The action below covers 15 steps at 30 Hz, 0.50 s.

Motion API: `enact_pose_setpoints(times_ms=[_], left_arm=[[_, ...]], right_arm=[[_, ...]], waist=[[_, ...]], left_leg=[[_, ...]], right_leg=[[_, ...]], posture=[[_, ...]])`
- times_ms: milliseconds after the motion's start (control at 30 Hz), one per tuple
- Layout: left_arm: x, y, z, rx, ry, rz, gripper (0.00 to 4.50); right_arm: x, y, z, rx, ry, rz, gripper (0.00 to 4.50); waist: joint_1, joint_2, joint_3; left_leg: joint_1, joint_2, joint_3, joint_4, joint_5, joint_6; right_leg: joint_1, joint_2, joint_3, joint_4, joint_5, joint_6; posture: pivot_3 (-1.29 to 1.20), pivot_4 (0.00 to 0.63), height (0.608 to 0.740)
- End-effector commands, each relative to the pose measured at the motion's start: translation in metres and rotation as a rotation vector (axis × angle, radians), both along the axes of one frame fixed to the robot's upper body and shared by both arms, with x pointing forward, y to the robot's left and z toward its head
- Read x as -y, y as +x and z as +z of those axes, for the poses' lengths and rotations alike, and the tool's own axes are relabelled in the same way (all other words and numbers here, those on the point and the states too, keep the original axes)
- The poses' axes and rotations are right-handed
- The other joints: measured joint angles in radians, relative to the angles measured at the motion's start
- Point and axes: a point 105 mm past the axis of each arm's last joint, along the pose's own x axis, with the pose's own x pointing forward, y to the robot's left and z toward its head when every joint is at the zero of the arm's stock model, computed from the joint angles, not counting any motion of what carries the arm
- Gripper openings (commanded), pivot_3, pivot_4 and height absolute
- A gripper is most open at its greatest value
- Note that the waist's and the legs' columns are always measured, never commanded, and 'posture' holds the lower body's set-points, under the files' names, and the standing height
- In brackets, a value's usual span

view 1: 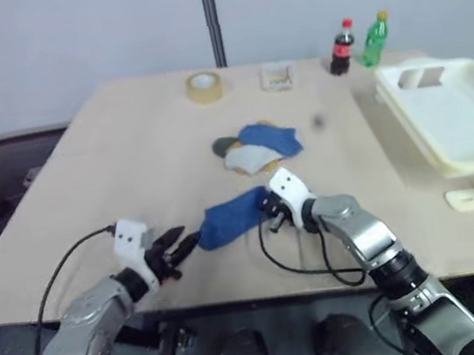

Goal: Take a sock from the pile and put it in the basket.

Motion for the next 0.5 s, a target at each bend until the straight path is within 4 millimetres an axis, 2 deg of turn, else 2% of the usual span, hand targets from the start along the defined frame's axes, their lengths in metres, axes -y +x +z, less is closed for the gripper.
enact_pose_setpoints(times_ms=[33, 67, 100, 167, 333, 433, 500], left_arm=[[0.002, 0.005, 0.002, -0.001, 0.01, -0.019, 2.75], [0.003, 0.006, 0.002, 0.0, 0.022, -0.032, 2.88], [0.003, 0.007, 0.001, 0.001, 0.026, -0.042, 3.5], [0.002, 0.009, 0.001, 0.008, 0.046, -0.055, 4.46], [0.003, 0.012, -0.003, 0.015, 0.081, -0.086, 4.46], [0.015, 0.012, -0.017, -0.014, 0.1, -0.134, 4.46], [0.018, 0.01, -0.023, -0.027, 0.114, -0.149, 4.46]], right_arm=[[0.006, 0.001, 0.016, 0.094, -0.001, -0.014, 1.21], [0.007, 0.0, 0.023, 0.119, 0.016, -0.005, 1.51], [0.011, -0.002, 0.031, 0.152, 0.032, 0.006, 2.13], [0.019, -0.009, 0.044, 0.196, 0.059, 0.038, 2.24], [0.043, -0.027, 0.061, 0.243, 0.077, 0.082, 2.24], [0.068, -0.042, 0.067, 0.259, 0.047, 0.119, 2.24], [0.074, -0.048, 0.069, 0.257, 0.04, 0.133, 2.24]], waist=[[-0.003, -0.002, 0.005], [-0.002, -0.002, 0.008], [-0.002, 0.0, 0.012], [-0.001, 0.002, 0.016], [0.005, 0.003, 0.023], [0.014, 0.005, 0.027], [0.023, 0.005, 0.028]], left_leg=[[0.0, 0.0, -0.001, -0.002, 0.0, 0.0], [0.0, 0.0, -0.001, -0.004, 0.0, 0.0], [0.0, 0.0, -0.001, -0.005, 0.0, 0.0], [-0.004, -0.003, -0.001, -0.01, 0.0, 0.0], [-0.008, -0.004, -0.008, -0.01, -0.001, -0.001], [-0.01, -0.004, -0.011, -0.01, -0.001, -0.001], [-0.01, -0.005, -0.012, -0.01, -0.001, -0.001]], right_leg=[[0.0, 0.001, -0.001, -0.001, 0.0, -0.001], [-0.001, 0.002, -0.001, -0.002, -0.001, -0.002], [-0.001, 0.002, -0.002, -0.002, -0.002, -0.003], [-0.004, 0.003, -0.001, -0.002, -0.003, -0.004], [-0.005, 0.008, -0.006, -0.005, -0.004, -0.004], [-0.004, 0.009, -0.009, -0.008, -0.005, -0.003], [-0.004, 0.008, -0.01, -0.01, -0.006, -0.003]], posture=[[0.0, 0.15, 0.74], [0.0, 0.15, 0.74], [0.0, 0.15, 0.74], [0.0, 0.15, 0.74], [0.0, 0.15, 0.74], [0.0, 0.15, 0.74], [0.0, 0.15, 0.74]])
